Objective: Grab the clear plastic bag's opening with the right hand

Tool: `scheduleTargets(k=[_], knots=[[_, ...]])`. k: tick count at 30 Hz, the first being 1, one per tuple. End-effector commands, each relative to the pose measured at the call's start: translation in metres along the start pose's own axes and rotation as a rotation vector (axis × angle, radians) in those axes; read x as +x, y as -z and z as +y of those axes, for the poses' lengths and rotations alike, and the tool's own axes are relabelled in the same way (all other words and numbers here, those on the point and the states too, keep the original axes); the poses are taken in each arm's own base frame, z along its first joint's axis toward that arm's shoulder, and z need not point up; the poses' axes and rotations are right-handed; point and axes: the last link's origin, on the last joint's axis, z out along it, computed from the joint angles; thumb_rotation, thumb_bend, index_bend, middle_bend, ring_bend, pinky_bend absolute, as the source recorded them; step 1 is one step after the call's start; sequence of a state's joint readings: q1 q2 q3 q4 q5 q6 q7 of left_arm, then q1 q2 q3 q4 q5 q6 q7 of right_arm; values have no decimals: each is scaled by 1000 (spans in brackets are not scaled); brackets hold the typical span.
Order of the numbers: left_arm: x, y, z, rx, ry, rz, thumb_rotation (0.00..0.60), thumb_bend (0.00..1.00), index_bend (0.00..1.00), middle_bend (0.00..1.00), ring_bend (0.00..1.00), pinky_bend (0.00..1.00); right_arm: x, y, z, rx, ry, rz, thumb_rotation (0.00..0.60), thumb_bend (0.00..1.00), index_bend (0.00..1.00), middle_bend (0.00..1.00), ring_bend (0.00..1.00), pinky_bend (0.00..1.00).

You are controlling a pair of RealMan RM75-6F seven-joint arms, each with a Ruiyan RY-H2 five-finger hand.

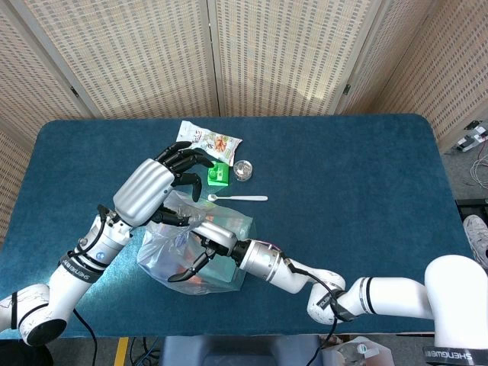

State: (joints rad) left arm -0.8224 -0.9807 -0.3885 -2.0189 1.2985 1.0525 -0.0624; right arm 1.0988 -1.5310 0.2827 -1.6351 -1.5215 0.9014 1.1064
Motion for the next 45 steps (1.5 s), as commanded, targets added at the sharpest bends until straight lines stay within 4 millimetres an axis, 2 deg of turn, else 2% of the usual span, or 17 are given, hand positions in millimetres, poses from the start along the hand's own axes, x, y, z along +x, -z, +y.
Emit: scheduleTargets(k=[1, 11, 16, 20, 28, 32, 38, 45], knots=[[-1, -2, -1, 6, 0, -5, 600, 163, 616, 275, 186, 74, -1, 0, 0, 1, 6, -5, 600, 0, 0, 0, 0, 36], [-4, -2, 3, 13, 0, -17, 600, 162, 573, 275, 180, 74, 1, -5, 0, 14, 8, 14, 600, 23, 0, 19, 0, 36], [-3, -3, 1, 25, 1, -13, 600, 163, 524, 275, 171, 74, 4, -10, 1, 19, 9, 20, 600, 100, 0, 99, 1, 36], [-3, -3, 0, 41, 9, -22, 600, 162, 445, 275, 162, 74, 5, -13, 2, 18, -5, 14, 600, 134, 14, 159, 35, 52], [-2, -1, -6, 74, 2, -45, 600, 163, 385, 274, 151, 75, 11, -15, 7, 17, -24, 11, 600, 260, 243, 344, 194, 164], [0, -1, -7, 79, 2, -43, 600, 162, 364, 272, 151, 74, 12, -15, 8, 20, -24, 16, 600, 262, 299, 387, 234, 193], [2, 0, -12, 98, -11, -45, 600, 162, 342, 268, 151, 74, 14, -15, 11, 11, -33, 29, 600, 263, 420, 486, 333, 288], [10, 6, -29, 168, -66, -61, 600, 119, 326, 242, 140, 75, 19, -13, 15, -6, -66, 51, 600, 270, 511, 556, 405, 367]])
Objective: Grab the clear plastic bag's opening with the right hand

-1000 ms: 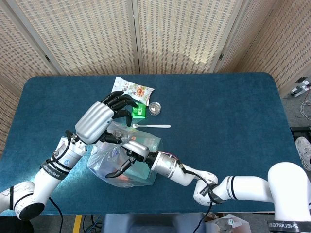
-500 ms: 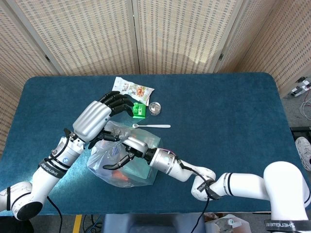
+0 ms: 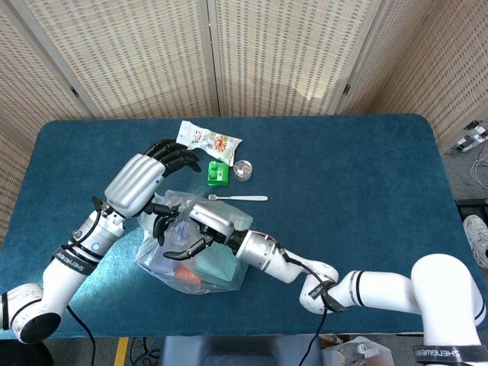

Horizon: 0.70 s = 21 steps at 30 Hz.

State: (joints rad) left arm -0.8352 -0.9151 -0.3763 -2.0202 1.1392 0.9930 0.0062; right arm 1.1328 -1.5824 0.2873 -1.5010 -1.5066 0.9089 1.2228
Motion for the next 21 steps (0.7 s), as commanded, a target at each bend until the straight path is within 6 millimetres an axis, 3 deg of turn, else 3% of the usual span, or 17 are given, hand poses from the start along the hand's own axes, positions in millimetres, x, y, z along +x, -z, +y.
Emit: scheduleTargets(k=[1, 16, 21], knots=[[3, 3, -10, 42, -24, -8, 600, 115, 325, 239, 139, 75, 2, 1, 1, -5, -20, 6, 600, 270, 516, 559, 409, 369], [27, 10, -58, 196, -172, 90, 600, 96, 324, 236, 137, 74, 7, 2, 7, -29, -85, -1, 600, 270, 554, 596, 457, 422], [32, 11, -68, 212, -203, 160, 600, 96, 324, 236, 136, 74, 8, 0, 5, -35, -121, -4, 600, 270, 593, 631, 506, 484]])
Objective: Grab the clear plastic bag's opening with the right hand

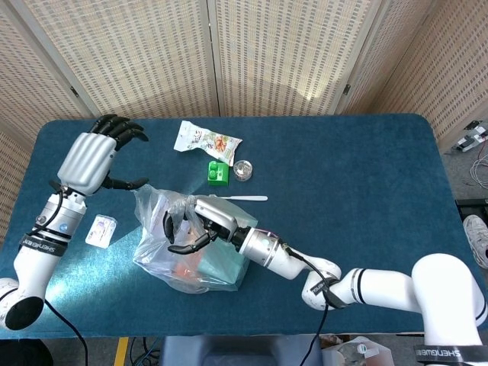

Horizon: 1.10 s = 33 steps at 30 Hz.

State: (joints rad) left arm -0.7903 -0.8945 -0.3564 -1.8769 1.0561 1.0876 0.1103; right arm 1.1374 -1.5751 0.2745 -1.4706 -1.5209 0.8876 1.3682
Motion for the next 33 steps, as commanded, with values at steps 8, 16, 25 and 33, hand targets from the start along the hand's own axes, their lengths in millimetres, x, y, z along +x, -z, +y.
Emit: scheduleTargets(k=[8, 16, 25, 33], knots=[[2, 13, -22, 26, -87, 47, 600, 96, 322, 236, 136, 74, 3, -4, -11, 4, -230, -14, 600, 314, 659, 696, 599, 605], [1, 29, -36, 37, -163, 38, 600, 96, 322, 236, 136, 75, 13, -3, -19, 12, -501, 5, 600, 380, 748, 774, 699, 673], [-6, 54, -48, 55, -253, -23, 600, 96, 324, 232, 136, 74, 24, -3, -33, 20, -725, 32, 600, 446, 801, 829, 769, 762], [-12, 65, -52, 50, -298, -35, 600, 96, 324, 231, 136, 75, 29, -7, -51, 47, -779, -5, 600, 452, 801, 828, 769, 763]])
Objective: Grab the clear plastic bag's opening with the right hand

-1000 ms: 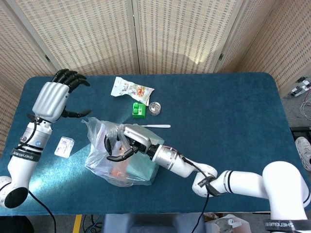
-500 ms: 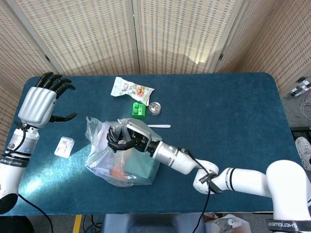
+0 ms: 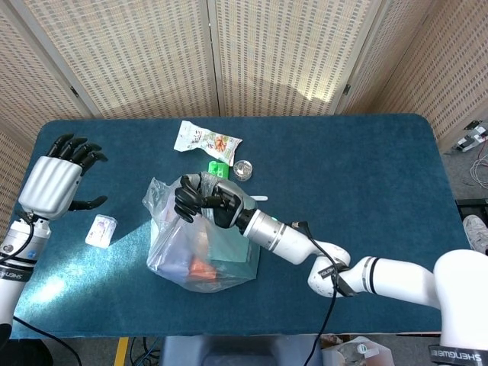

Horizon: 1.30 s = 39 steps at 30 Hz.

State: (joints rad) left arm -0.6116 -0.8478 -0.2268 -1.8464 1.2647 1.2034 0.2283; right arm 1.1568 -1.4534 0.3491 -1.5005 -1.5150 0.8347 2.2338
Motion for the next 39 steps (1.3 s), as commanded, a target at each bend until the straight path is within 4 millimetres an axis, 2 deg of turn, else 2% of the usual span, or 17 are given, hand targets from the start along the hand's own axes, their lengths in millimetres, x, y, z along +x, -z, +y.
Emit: scheduleTargets(k=[1, 14, 26, 33, 39], knots=[[-4, 4, 0, 2, 9, -5, 600, 96, 324, 231, 136, 75, -7, -3, -10, 13, -3, -28, 600, 452, 801, 828, 769, 763], [-20, 16, -9, 27, 15, -26, 600, 96, 315, 231, 136, 74, -41, -7, -49, 80, -2, -105, 600, 452, 801, 829, 771, 763], [-37, 26, -17, 52, 6, -48, 600, 96, 315, 227, 136, 75, -64, -5, -73, 121, 0, -155, 600, 452, 801, 829, 772, 764], [-56, 45, -22, 95, 5, -84, 600, 96, 305, 222, 136, 74, -68, -1, -79, 124, 5, -162, 600, 452, 801, 829, 772, 765], [-75, 72, -21, 154, 11, -112, 600, 96, 282, 220, 136, 75, -72, 5, -84, 137, 14, -172, 600, 452, 801, 829, 773, 767]])
